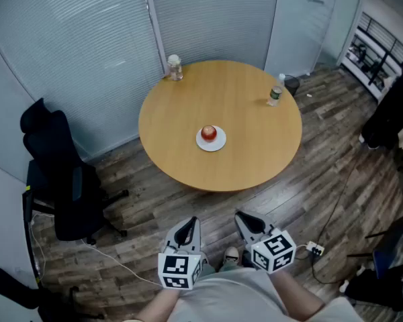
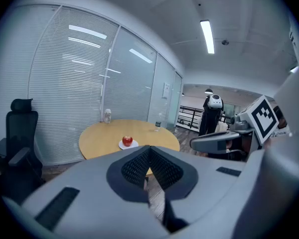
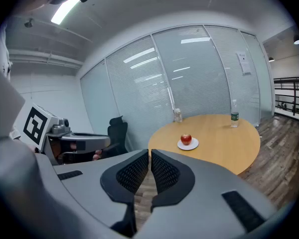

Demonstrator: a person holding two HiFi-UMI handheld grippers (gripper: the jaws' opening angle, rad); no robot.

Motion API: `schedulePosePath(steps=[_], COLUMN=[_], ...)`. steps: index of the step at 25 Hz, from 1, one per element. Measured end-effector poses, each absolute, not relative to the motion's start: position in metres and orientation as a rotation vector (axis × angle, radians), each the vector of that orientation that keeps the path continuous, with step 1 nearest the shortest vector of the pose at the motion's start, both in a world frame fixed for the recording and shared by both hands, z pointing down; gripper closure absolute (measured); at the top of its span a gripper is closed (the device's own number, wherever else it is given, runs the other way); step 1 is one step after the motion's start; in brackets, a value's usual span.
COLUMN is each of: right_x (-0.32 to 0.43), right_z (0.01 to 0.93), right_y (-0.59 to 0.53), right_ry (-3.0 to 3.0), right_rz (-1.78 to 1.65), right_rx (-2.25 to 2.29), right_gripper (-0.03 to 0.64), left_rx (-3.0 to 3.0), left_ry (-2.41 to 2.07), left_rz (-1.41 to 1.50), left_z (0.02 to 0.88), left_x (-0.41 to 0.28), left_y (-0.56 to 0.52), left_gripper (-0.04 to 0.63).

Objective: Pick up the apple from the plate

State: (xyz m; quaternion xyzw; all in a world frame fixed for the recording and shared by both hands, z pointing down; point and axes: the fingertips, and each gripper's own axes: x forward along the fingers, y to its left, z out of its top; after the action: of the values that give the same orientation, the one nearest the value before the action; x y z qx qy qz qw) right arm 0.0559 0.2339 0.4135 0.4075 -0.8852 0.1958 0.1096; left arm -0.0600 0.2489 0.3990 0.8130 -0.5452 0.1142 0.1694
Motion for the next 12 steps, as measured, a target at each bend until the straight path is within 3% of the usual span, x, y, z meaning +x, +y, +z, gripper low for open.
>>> schedulePosePath(steps=[12], right_x=[0.052], right_z=[0.414], right_y=[0.233], right_ry=[-2.601], right_rz=[0.64], right_rx=[1.293], right_gripper=[0.578], left_rx=[2.316], left_ry=[-1.524], left_rz=[0.324], left_z=[0.403], left_x=[-0.073], left_y=[0.25], left_gripper=[0.592])
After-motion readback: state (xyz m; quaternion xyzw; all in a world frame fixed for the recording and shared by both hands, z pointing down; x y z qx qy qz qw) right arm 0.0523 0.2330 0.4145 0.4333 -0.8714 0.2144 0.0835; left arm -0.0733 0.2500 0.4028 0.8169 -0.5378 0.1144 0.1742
